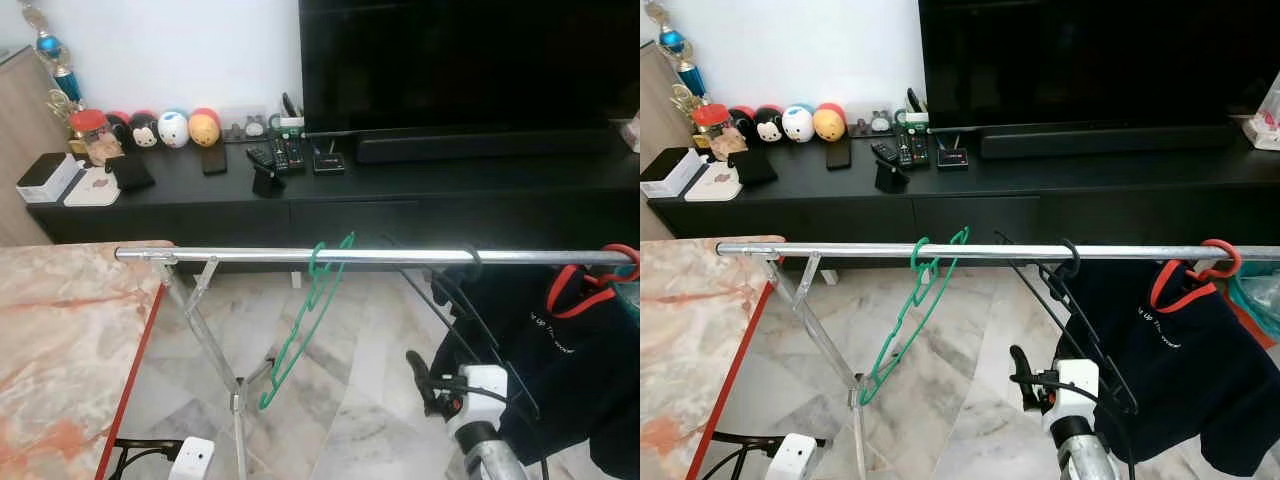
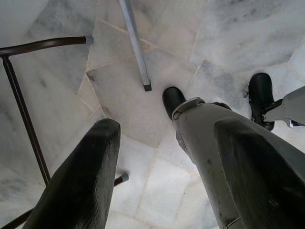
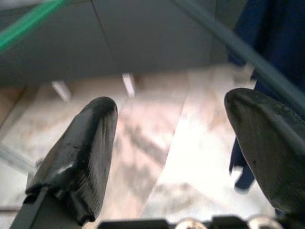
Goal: Hang hanger
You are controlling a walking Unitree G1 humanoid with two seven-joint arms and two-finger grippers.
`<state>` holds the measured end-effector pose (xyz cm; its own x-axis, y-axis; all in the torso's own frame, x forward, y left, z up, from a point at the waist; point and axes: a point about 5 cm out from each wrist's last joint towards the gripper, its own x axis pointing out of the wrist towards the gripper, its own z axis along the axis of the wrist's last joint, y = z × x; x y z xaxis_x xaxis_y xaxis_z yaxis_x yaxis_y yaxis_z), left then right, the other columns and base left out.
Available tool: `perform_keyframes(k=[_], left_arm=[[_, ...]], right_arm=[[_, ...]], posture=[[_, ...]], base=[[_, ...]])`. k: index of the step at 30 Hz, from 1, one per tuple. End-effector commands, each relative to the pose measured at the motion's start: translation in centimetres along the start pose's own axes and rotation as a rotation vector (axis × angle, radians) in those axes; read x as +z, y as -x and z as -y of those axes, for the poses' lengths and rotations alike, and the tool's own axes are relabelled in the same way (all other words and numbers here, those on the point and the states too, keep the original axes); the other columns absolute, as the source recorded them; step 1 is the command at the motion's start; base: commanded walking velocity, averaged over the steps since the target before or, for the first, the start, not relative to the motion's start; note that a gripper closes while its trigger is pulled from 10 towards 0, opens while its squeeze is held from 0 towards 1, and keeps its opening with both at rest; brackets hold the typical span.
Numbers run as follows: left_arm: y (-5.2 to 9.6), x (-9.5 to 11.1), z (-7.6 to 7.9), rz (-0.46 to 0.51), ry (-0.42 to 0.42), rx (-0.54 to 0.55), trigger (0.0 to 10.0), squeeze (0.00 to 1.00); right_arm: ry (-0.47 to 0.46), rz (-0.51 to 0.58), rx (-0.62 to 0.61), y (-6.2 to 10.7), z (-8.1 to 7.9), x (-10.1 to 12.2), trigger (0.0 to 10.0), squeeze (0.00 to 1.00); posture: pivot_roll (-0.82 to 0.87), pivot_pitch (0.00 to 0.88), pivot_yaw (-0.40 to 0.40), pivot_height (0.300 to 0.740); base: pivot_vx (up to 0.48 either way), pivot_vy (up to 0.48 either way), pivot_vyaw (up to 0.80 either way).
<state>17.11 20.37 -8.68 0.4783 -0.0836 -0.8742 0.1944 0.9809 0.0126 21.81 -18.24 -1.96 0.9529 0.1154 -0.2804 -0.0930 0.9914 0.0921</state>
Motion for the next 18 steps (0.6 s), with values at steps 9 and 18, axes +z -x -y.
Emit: perform_keyframes(k=[9, 18], left_arm=[[0.1, -0.2, -0.4, -0.007, -0.022, 0.003, 10.0, 0.0], [0.1, -0.3, -0.4, -0.015, -0.056, -0.003, 10.0, 0.0]], right_arm=[[-0.065, -0.36, -0.116, 1.4, 0.8, -5.3, 10.0, 0.0], [-0.099, -0.585, -0.199, 4.6, 1.4, -8.7, 10.0, 0.0]], posture=[[-0.09, 0.0, 0.063, 0.74], [-0.08, 0.0, 0.066, 0.74]], base=[[0.0, 0.0, 0.0], [0.0, 0.0, 0.0]])
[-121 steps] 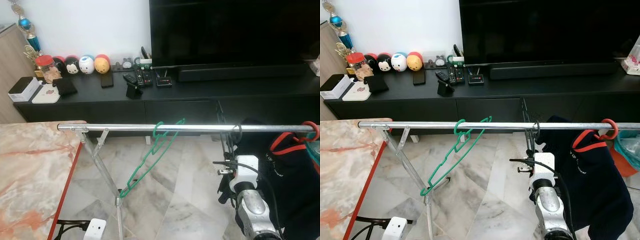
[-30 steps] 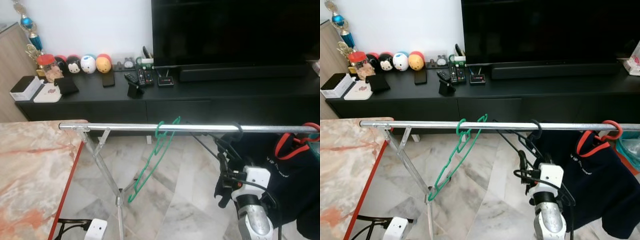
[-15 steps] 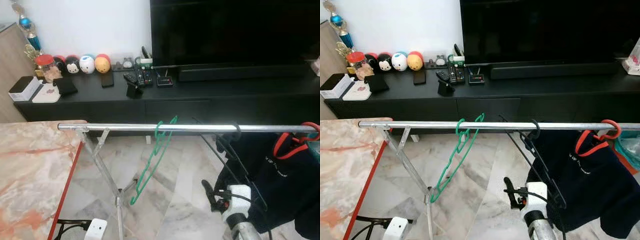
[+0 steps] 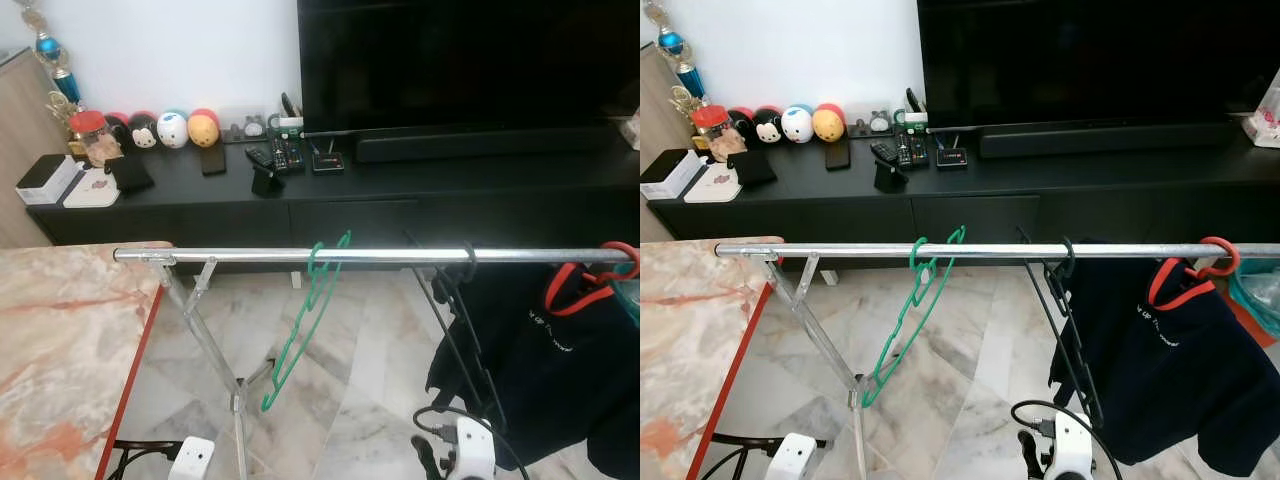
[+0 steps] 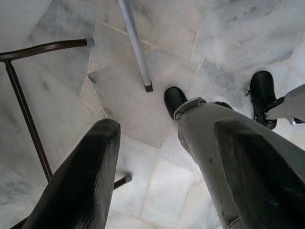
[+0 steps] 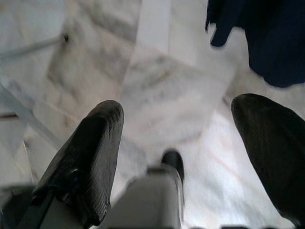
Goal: Hang hanger
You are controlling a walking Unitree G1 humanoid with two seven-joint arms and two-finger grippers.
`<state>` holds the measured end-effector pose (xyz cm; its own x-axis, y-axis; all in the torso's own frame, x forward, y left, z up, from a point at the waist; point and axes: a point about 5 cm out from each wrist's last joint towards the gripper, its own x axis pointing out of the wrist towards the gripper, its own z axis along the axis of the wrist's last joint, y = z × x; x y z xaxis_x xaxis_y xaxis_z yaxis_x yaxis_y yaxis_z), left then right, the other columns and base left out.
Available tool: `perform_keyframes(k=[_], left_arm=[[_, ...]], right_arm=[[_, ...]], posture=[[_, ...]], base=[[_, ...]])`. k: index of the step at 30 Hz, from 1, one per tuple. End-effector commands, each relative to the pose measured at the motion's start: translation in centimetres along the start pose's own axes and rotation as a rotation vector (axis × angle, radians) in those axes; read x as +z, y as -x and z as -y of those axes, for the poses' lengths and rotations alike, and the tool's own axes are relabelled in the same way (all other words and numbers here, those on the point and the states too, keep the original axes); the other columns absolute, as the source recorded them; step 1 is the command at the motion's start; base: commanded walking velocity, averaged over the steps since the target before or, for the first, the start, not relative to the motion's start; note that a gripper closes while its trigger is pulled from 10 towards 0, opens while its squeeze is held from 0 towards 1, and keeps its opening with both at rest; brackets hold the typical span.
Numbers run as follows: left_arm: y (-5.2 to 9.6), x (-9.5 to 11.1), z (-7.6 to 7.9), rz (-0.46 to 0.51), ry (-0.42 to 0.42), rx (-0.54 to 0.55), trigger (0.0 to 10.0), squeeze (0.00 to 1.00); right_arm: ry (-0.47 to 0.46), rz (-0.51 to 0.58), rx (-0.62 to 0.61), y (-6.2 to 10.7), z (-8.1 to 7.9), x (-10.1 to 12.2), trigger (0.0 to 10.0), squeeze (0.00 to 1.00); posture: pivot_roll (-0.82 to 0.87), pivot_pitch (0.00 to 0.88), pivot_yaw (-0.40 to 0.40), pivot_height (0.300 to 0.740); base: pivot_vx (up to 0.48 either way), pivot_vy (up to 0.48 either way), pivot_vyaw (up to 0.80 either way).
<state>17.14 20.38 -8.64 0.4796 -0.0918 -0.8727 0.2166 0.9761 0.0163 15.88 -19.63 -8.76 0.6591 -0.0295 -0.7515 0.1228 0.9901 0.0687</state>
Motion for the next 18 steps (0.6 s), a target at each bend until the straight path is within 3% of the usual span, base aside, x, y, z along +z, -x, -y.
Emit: perform_keyframes(k=[1, 8, 18], left_arm=[[0.14, -0.37, -0.38, -0.019, -0.034, 0.005, 10.0, 0.0], [0.19, -0.44, -0.6, -0.024, -0.051, 0.015, 10.0, 0.0], [0.29, -0.5, -0.9, -0.017, -0.053, 0.02, 10.0, 0.0]], right_arm=[[0.001, -0.037, -0.004, 0.23, 0.14, -0.87, 10.0, 0.0], [-0.031, -0.041, -0.029, 0.43, 0.45, -1.33, 10.0, 0.0], [-0.053, -0.055, -0.027, 0.45, -0.3, -1.81, 10.0, 0.0]], posture=[[-0.08, 0.0, 0.066, 0.74], [-0.09, 0.0, 0.075, 0.74], [-0.12, 0.0, 0.095, 0.74]], base=[[0.0, 0.0, 0.0], [0.0, 0.0, 0.0], [0.0, 0.0, 0.0]])
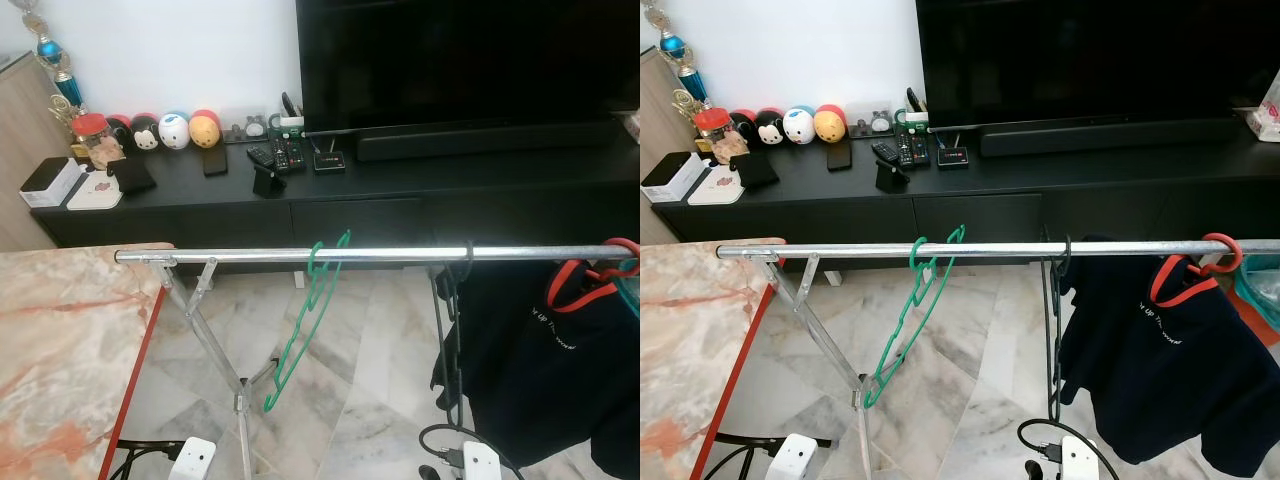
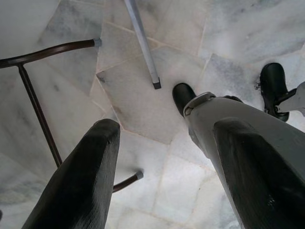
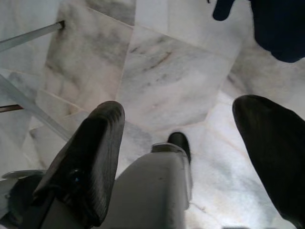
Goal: Hang hanger
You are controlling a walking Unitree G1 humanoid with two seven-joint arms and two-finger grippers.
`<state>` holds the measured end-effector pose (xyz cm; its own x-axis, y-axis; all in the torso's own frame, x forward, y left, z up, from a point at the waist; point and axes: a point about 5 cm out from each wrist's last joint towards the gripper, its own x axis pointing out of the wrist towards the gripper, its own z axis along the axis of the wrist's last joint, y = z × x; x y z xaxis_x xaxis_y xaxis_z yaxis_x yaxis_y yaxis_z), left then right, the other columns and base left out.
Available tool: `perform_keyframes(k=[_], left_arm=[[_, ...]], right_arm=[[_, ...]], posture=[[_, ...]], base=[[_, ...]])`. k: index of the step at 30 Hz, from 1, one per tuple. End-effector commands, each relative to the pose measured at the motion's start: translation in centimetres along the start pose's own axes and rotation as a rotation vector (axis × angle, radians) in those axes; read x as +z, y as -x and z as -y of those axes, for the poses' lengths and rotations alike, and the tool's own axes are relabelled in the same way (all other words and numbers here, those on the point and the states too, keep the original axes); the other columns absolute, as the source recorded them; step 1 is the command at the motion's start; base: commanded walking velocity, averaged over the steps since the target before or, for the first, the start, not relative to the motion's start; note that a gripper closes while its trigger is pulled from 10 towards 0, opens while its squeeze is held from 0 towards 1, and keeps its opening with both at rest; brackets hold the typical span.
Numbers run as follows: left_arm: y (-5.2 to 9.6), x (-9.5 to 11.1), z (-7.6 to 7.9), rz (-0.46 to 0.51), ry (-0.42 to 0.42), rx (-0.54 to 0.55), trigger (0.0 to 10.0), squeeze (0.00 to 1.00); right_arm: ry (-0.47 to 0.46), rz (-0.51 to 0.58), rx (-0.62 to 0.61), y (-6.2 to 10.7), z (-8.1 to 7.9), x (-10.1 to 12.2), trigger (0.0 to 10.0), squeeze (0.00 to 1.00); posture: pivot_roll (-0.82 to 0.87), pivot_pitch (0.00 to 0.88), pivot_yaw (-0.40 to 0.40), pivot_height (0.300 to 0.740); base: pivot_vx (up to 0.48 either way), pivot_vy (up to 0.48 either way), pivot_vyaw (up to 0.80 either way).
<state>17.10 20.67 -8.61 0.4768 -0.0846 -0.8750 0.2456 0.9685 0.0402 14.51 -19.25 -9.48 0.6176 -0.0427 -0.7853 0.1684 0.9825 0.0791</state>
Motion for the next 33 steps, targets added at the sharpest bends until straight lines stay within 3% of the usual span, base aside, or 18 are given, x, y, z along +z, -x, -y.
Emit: perform_keyframes(k=[1, 5, 29, 33], left_arm=[[0.21, -0.45, -0.61, -0.012, -0.015, 0.013, 10.0, 0.0], [0.22, -0.57, -0.65, -0.032, -0.066, 0.012, 10.0, 0.0], [0.2, -0.35, -0.66, -0.017, -0.032, 0.012, 10.0, 0.0], [0.19, -0.33, -0.61, -0.017, -0.027, 0.011, 10.0, 0.0]], right_arm=[[-0.011, -0.005, -0.006, 0.06, -0.16, -0.3, 10.0, 0.0], [0.011, -0.017, -0.002, 0.1, -0.23, -0.53, 10.0, 0.0], [-0.008, -0.04, -0.035, 0.18, 0.04, -0.91, 10.0, 0.0], [0.038, -0.049, -0.037, 0.21, 0.22, -0.97, 10.0, 0.0]], posture=[[-0.12, 0.0, 0.095, 0.74], [-0.12, 0.0, 0.094, 0.74], [-0.1, 0.0, 0.092, 0.74], [-0.1, 0.0, 0.087, 0.74]], base=[[0.0, 0.0, 0.0], [0.0, 0.0, 0.0], [0.0, 0.0, 0.0], [0.0, 0.0, 0.0]])
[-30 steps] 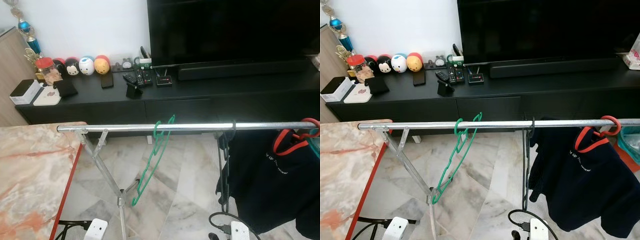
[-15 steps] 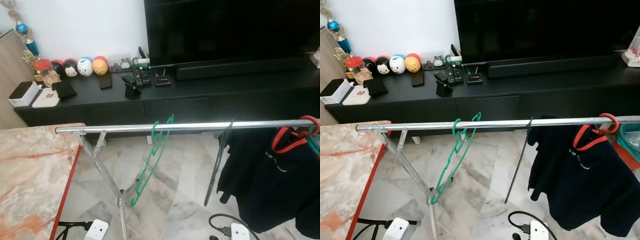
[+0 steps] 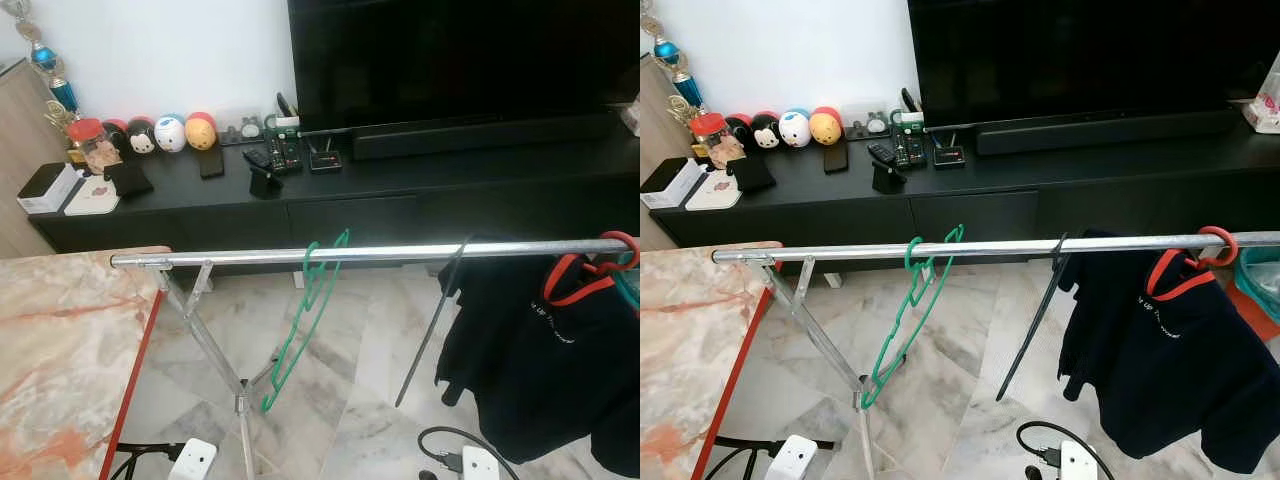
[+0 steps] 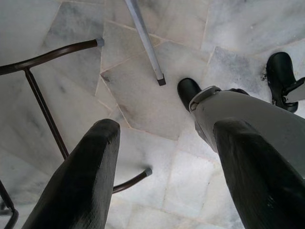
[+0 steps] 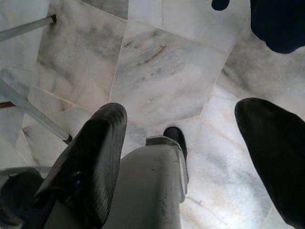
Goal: Hang hanger
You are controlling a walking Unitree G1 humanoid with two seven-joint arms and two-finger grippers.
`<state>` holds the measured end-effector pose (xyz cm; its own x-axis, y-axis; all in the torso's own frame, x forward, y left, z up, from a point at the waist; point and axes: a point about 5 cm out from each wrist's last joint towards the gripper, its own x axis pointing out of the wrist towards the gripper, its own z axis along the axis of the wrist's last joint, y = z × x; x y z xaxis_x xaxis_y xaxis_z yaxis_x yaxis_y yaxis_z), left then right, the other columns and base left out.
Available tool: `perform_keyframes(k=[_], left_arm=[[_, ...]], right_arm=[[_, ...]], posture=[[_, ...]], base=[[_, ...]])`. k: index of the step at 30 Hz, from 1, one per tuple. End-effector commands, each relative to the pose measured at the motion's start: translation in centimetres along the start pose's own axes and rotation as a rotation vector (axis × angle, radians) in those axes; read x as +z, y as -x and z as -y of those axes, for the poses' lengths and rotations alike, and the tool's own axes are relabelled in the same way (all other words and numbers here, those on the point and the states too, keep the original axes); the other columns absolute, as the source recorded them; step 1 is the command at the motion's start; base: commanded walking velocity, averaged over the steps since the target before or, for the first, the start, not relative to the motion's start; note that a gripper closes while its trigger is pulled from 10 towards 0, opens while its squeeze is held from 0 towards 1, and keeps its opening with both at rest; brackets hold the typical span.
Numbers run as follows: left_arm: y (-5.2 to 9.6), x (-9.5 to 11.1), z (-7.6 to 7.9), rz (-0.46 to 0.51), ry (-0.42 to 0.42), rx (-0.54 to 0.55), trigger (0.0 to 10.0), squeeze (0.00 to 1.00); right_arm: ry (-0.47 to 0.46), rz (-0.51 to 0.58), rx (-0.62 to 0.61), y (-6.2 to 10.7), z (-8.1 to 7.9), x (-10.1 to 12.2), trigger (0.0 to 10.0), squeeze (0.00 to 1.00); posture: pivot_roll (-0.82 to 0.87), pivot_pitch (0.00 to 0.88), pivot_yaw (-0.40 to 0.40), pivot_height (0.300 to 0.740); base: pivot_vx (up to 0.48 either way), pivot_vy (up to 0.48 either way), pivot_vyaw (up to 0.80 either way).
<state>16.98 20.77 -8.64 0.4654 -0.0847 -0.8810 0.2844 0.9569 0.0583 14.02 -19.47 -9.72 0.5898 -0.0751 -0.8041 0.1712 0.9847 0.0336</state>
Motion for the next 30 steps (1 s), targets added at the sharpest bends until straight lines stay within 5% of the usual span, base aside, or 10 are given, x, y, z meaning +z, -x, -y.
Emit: perform_keyframes(k=[1, 30], left_arm=[[0.1, -0.2, -0.5, -0.003, 0.021, 0.015, 10.0, 0.0], [0.0, 0.4, -0.5, 0.019, 0.114, 0.069, 10.0, 0.0]], right_arm=[[0.055, -0.026, 0.004, 0.1, -0.1, -0.5, 10.0, 0.0], [0.192, -0.028, 0.018, -0.3, 0.3, 0.8, 10.0, 0.0]], posture=[[-0.1, 0.0, 0.084, 0.74], [0.01, 0.0, 0.001, 0.74]], base=[[0.0, 0.0, 0.0], [0.0, 0.0, 0.0]])
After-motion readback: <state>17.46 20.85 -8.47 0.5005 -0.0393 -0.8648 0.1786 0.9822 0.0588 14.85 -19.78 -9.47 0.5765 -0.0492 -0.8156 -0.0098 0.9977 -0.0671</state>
